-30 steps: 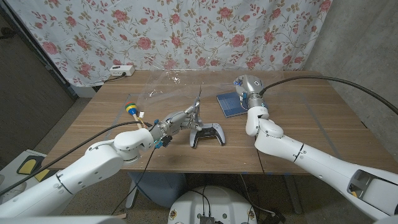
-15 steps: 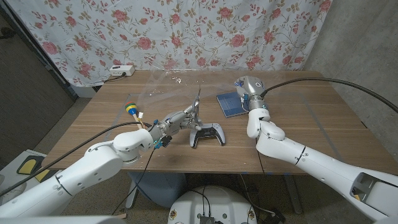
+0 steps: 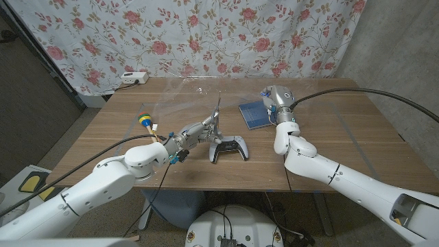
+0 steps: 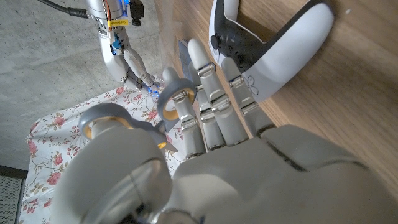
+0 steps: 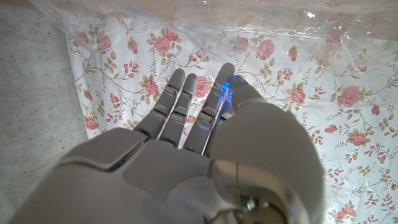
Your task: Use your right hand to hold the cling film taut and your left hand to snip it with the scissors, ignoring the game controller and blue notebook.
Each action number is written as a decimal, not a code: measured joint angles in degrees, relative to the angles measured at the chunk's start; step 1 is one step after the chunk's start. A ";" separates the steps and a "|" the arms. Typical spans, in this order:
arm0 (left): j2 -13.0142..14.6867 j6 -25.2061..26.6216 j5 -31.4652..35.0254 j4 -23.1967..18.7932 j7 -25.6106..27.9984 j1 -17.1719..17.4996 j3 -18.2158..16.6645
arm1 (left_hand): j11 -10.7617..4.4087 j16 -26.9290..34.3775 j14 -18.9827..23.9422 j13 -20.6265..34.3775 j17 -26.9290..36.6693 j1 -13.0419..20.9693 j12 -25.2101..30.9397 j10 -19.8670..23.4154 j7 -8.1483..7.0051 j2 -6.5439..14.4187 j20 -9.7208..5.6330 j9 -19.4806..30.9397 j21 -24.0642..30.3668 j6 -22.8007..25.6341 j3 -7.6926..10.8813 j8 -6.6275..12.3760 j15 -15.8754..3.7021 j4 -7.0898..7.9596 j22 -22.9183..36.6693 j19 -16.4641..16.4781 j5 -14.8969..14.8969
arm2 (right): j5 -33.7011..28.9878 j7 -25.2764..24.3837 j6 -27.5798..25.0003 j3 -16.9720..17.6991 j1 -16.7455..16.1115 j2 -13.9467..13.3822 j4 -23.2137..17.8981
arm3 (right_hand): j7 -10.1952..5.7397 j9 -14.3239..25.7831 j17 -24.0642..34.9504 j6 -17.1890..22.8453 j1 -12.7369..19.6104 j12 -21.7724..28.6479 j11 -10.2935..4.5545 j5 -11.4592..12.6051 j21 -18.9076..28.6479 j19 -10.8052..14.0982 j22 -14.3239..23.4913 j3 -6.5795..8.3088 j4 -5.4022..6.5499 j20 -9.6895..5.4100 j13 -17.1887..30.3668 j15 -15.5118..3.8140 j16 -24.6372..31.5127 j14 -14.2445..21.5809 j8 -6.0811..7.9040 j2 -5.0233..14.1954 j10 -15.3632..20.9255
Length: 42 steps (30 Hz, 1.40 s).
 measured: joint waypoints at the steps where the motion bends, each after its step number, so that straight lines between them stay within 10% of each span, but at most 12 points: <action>1: -0.01 0.00 -0.01 0.03 -0.08 -0.09 0.10 | 0.00 0.00 0.00 0.00 0.00 0.00 0.00 0.00 0.00 0.00 0.00 0.03 0.00 0.00 0.00 0.00 0.00 0.00 0.00 0.00 0.00 | 0.03 -0.04 -0.01 0.04 0.00 0.03 0.01 | 0.00 0.00 0.02 0.00 0.00 0.00 0.00 0.00 0.00 0.00 0.00 0.00 0.00 0.00 0.00 0.00 0.00 0.00 -0.11 0.00 0.00; 42: -0.40 0.57 -0.48 0.97 -1.72 -1.20 1.27 | 0.00 -0.01 0.10 0.37 0.02 0.30 -0.35 0.00 -0.23 0.30 0.00 0.30 0.00 0.17 -0.72 0.00 0.11 0.24 0.00 0.00 0.01 | 0.89 -1.19 1.19 1.53 -1.47 -0.74 -1.16 | -0.31 0.27 0.61 -0.32 0.00 0.33 -0.09 -0.10 1.32 -0.73 -0.25 -0.16 0.16 -0.08 -0.03 0.00 -0.40 0.00 -0.71 0.00 -0.34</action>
